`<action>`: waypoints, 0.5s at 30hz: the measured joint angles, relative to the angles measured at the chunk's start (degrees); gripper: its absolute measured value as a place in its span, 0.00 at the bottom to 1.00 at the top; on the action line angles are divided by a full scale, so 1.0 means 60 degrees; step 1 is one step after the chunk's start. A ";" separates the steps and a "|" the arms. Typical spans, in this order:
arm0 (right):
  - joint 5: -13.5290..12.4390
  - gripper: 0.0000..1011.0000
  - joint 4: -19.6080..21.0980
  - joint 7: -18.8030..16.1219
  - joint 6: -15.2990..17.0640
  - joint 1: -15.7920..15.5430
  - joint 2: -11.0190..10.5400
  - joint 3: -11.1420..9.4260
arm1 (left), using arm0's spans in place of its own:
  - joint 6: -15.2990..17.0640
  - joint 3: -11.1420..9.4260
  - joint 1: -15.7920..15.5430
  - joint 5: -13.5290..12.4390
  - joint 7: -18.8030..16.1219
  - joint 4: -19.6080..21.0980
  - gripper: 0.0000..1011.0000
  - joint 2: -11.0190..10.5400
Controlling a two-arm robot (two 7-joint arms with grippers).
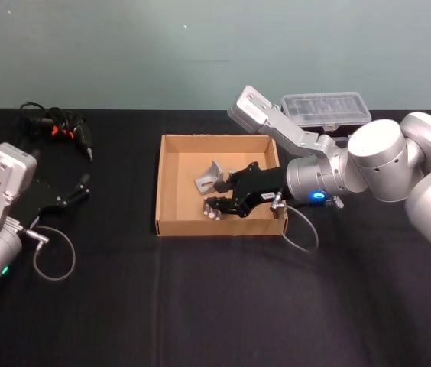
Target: Use one hand to pick up the angle iron from the table and place it into the box.
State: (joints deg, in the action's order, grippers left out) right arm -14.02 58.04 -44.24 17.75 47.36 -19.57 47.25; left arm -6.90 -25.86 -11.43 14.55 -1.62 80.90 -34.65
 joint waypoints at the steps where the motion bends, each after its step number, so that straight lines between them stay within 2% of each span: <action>1: -0.0002 0.34 0.0002 -0.0001 0.0000 -0.0002 -0.0001 -0.0001 | 0.0000 0.0000 -0.0001 0.0000 0.0000 0.0000 1.00 0.0000; 10: -0.0011 0.64 0.0011 -0.0008 0.0000 -0.0006 -0.0009 0.0000 | 0.0000 0.0000 0.0000 0.0000 0.0000 0.0000 1.00 0.0000; 11: -0.0011 0.64 0.0012 -0.0008 0.0001 -0.0006 -0.0009 0.0000 | 0.0000 0.0001 0.0000 -0.0001 0.0000 0.0000 1.00 0.0000; 15: -0.0015 0.78 0.0015 -0.0009 0.0000 -0.0006 -0.0012 0.0000 | 0.0000 0.0000 0.0000 0.0000 0.0000 0.0000 1.00 0.0000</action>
State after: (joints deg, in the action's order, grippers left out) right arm -14.11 58.13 -44.29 17.75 47.32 -19.64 47.25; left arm -6.90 -25.86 -11.43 14.55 -1.62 80.90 -34.65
